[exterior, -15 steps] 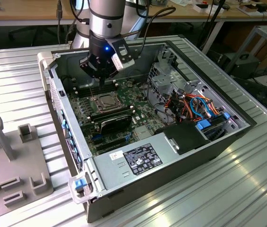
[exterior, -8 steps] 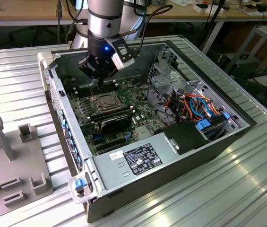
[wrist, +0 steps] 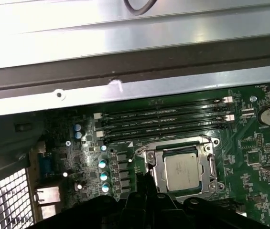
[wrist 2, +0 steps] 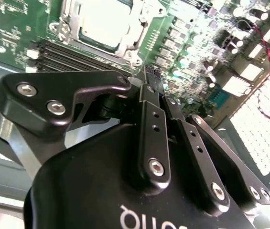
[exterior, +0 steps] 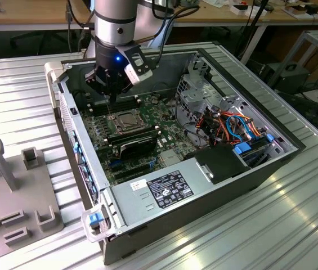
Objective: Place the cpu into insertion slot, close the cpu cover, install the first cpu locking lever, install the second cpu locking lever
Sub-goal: 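Install the first cpu locking lever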
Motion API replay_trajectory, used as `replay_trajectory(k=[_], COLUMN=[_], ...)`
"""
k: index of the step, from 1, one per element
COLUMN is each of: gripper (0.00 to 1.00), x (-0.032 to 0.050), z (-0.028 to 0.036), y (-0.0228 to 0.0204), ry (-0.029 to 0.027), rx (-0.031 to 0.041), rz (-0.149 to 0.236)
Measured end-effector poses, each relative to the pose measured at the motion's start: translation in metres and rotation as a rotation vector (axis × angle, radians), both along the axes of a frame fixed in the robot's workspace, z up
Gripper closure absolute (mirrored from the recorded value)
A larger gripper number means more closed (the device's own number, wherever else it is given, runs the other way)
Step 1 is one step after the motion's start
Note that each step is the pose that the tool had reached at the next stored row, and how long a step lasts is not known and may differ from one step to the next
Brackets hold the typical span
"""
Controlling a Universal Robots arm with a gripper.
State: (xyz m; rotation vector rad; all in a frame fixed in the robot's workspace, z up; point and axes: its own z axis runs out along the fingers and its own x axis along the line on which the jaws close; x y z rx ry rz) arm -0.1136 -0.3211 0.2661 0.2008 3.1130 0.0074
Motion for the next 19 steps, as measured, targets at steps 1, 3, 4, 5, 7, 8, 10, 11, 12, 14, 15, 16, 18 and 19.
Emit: replay_trajectory(k=[1,3,4,5,7,8,10,11,12,14,15,16,18,19], gripper=[0.89,0.89,0.89,0.89,0.89,0.89,0.89,0.89,0.89,0.89,0.89,0.89,0.89,0.89], x=[-0.0033,-0.0085,-0.0097,-0.0108,-0.0125,-0.014,-0.0156,-0.0165,-0.0171,-0.0192,-0.0199,-0.0203,-0.0203,-0.0203], z=[0.0,0.0,0.0,0.0,0.0,0.0,0.0,0.0,0.0,0.0,-0.0001,-0.0003,-0.0008,-0.0009], y=[0.0,0.0,0.0,0.0005,0.0016,0.0031,0.0062,0.0079,0.0091,0.0124,0.0135,0.0154,0.0172,0.0175], ry=[0.0,0.0,0.0,0.0001,0.0,0.0,0.0,0.0,0.0,0.0,0.0,0.0001,0.0,0.0], rx=[-0.0001,0.0,-0.0001,-0.0002,-0.0001,-0.0001,0.0,-0.0001,-0.0001,-0.0001,0.0,-0.0001,-0.0001,-0.0001], rz=[0.007,0.023,0.027,0.033,0.042,0.049,0.053,0.056,0.058,0.062,0.063,0.065,0.066,0.066])
